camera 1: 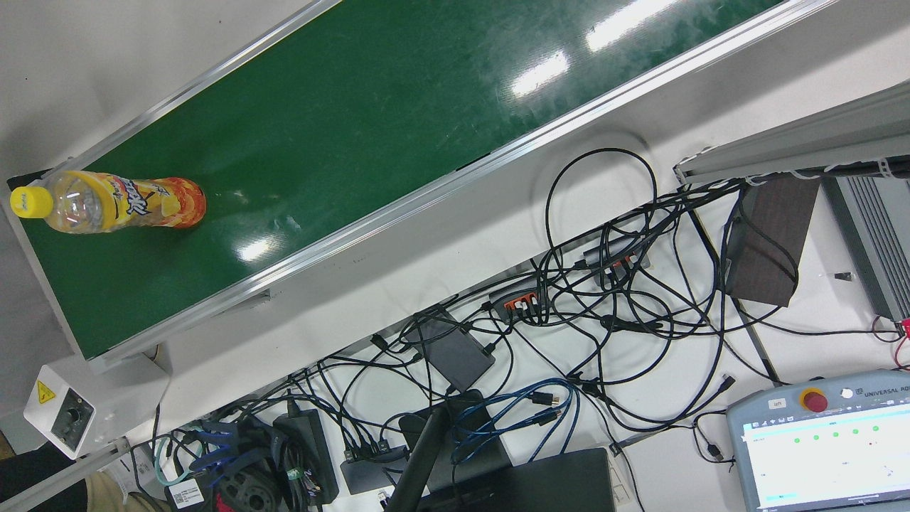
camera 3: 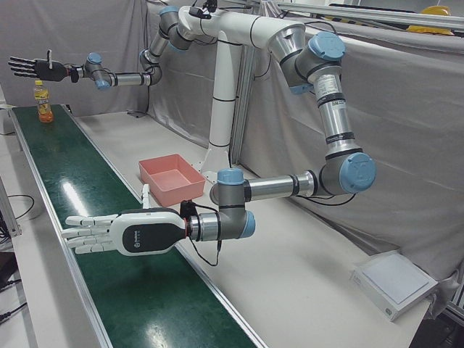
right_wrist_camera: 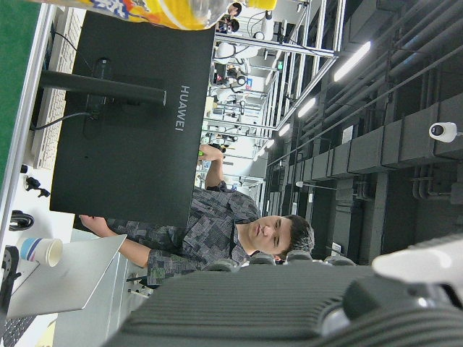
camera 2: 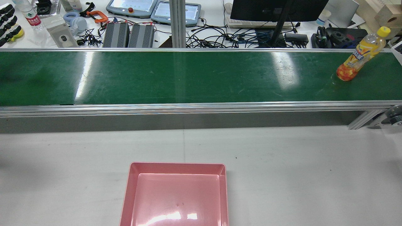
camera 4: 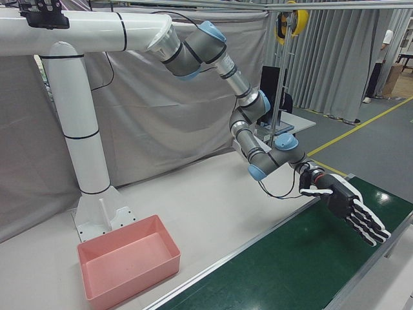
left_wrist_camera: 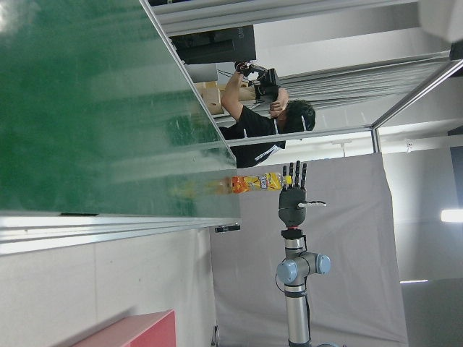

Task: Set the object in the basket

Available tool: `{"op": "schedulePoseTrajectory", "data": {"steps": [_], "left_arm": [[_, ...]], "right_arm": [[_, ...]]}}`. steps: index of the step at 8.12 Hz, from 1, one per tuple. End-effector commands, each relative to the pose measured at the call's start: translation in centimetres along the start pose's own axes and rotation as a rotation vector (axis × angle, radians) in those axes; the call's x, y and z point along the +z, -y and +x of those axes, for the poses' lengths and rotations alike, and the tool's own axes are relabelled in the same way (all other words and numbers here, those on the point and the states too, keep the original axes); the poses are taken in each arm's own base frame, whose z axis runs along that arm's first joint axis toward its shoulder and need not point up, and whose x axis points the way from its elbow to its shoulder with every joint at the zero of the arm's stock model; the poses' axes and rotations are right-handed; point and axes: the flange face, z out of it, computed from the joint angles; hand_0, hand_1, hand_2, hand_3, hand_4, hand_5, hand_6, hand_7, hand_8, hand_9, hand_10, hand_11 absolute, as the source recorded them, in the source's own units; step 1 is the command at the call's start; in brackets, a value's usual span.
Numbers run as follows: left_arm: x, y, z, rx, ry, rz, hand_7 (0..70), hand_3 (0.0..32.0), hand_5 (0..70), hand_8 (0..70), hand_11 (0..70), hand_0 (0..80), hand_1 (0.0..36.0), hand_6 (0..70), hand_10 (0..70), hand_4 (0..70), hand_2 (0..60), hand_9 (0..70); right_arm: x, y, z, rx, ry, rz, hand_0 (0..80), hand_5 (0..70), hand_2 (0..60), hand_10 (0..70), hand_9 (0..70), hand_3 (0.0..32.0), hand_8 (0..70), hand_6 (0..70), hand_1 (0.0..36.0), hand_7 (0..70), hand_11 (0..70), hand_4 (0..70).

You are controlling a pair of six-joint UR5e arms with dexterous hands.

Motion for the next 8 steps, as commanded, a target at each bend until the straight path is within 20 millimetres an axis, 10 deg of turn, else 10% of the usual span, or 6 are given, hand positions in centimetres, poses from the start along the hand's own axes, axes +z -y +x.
{"op": "schedulePoseTrajectory", "data": {"steps": [1, 8], "left_arm": [[0.0, -0.4, 0.39, -0.013, -0.001, -0.009, 0.0, 0.0, 11.3, 0.0, 4.4, 57.6, 8.2, 0.0, 1.7, 0.7, 0.0, 0.0], [-0.26, -0.38, 0.27, -0.015, -0.004, -0.013, 0.0, 0.0, 10.4, 0.0, 4.6, 57.8, 8.3, 0.0, 1.8, 0.1, 0.0, 0.0]], "right_arm": [[-0.09, 0.25, 0.07, 0.0, -0.001, 0.004, 0.0, 0.0, 0.0, 0.0, 0.0, 0.0, 0.0, 0.0, 0.0, 0.0, 0.0, 0.0], [0.03, -0.22, -0.12, 0.0, 0.001, -0.003, 0.0, 0.0, 0.0, 0.0, 0.0, 0.0, 0.0, 0.0, 0.0, 0.0, 0.0, 0.0]]}}
